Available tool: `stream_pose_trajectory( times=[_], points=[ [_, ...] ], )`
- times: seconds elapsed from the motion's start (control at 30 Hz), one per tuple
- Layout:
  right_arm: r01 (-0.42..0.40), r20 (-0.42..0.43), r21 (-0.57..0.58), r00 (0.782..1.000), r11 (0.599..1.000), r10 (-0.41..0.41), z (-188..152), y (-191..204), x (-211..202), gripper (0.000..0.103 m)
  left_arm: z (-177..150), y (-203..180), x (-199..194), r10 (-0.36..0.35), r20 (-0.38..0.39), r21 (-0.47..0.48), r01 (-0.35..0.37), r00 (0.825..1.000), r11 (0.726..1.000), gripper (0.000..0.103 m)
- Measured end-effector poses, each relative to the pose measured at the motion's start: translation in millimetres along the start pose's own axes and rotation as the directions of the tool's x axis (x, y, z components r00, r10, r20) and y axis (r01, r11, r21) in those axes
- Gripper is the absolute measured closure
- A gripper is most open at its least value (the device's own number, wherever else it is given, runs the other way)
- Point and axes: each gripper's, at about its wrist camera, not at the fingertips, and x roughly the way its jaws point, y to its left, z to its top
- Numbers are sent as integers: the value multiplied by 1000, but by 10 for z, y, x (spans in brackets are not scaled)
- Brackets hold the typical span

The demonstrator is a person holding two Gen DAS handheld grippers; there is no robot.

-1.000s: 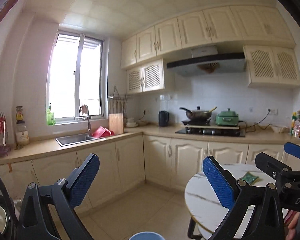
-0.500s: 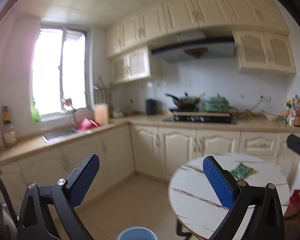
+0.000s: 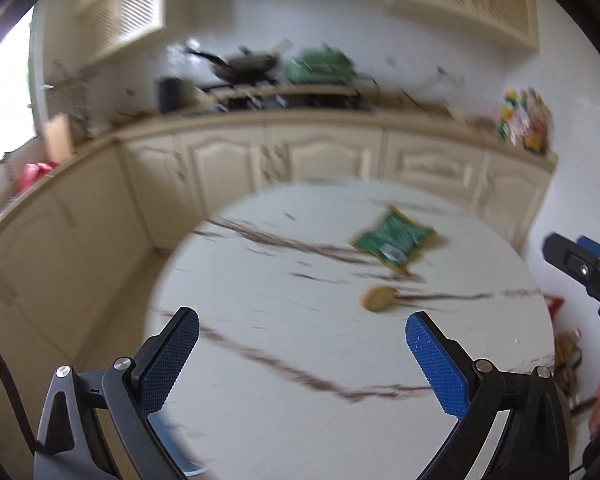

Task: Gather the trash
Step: 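Move both tools back toward the table, then grasp the ginger piece with the left gripper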

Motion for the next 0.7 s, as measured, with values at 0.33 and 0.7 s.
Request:
stream_pose_trajectory(
  times=[0.33, 0.7],
  points=[
    [27, -154, 49, 988, 998, -20, -66, -558, 847, 0, 204, -231, 1305, -50, -168, 56, 60, 984, 997, 3],
    [-4, -211, 51, 977, 999, 15, 8, -676, 1379, 0, 105, -278, 1895, -133, -192, 86, 151, 972, 985, 67]
  ],
)
